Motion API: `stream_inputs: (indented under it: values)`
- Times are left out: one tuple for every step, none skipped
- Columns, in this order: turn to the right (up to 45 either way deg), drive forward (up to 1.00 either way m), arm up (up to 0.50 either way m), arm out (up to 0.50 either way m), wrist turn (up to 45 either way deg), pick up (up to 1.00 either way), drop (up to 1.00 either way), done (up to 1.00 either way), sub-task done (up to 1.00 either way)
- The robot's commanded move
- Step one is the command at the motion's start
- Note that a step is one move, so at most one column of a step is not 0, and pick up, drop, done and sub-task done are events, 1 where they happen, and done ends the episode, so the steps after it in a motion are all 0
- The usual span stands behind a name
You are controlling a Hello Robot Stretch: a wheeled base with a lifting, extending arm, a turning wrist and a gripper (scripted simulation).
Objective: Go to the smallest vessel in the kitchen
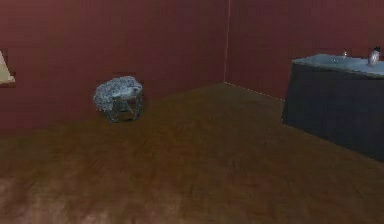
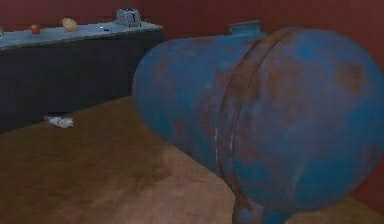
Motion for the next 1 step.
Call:
stream_inputs:
  values:
    - [45.0,0.0,0.0,0.0,0.0,0.0,0.0,0.0,0.0]
